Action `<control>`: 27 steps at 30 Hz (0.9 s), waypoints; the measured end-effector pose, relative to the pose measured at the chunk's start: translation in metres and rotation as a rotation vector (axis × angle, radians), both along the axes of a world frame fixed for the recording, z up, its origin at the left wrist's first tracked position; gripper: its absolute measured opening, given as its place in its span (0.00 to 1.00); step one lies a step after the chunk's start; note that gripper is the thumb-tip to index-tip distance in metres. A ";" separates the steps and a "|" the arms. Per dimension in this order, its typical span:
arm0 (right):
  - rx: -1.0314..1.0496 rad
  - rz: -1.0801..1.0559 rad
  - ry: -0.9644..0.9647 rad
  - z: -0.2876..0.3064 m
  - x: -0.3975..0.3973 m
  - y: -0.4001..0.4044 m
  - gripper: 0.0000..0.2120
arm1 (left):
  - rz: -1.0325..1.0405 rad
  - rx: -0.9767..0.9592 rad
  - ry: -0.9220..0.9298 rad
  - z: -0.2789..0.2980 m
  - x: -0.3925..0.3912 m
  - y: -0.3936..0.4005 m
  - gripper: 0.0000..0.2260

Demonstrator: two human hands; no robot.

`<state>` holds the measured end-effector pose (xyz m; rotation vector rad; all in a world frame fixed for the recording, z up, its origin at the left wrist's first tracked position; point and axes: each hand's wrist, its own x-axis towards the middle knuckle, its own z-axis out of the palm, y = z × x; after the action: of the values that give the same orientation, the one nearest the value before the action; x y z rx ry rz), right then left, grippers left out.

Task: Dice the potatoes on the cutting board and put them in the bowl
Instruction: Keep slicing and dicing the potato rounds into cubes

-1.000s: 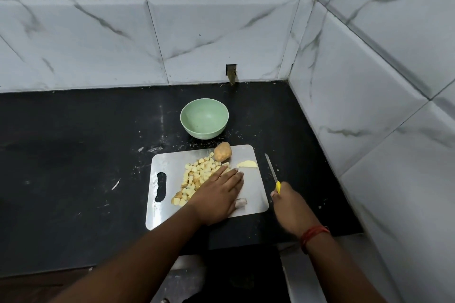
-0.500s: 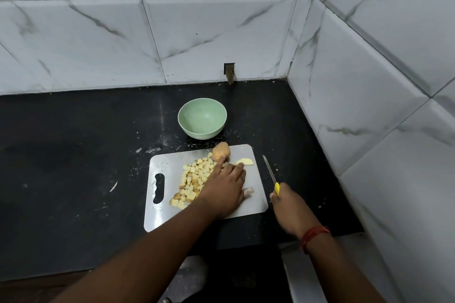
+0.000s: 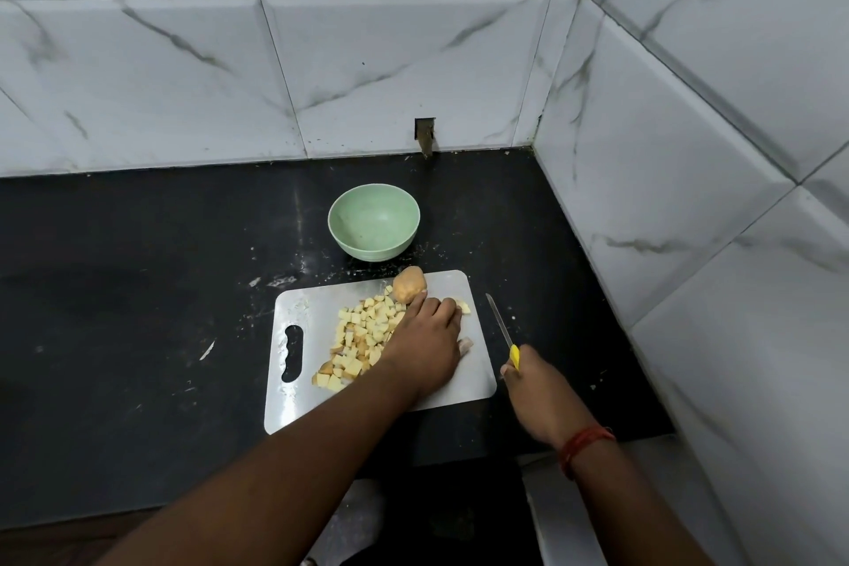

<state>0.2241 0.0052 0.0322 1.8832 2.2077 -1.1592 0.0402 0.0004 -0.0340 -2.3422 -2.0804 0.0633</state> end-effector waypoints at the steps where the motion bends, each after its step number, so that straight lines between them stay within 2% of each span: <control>1: -0.002 -0.001 0.003 0.000 0.000 0.000 0.08 | 0.009 0.001 0.001 -0.001 0.001 0.001 0.27; 12: 0.008 0.002 0.006 0.003 0.004 0.000 0.08 | 0.061 -0.040 0.003 -0.004 0.012 -0.005 0.30; 20: 0.029 0.026 -0.002 0.002 0.002 0.001 0.08 | -0.040 0.121 -0.035 -0.016 0.013 -0.017 0.28; 27: -0.017 0.061 -0.052 -0.001 -0.002 -0.002 0.08 | -0.036 0.131 -0.019 -0.017 -0.002 -0.032 0.28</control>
<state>0.2219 0.0036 0.0308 1.8052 2.2045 -1.1027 0.0383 -0.0320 -0.0510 -2.3118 -1.9839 -0.0931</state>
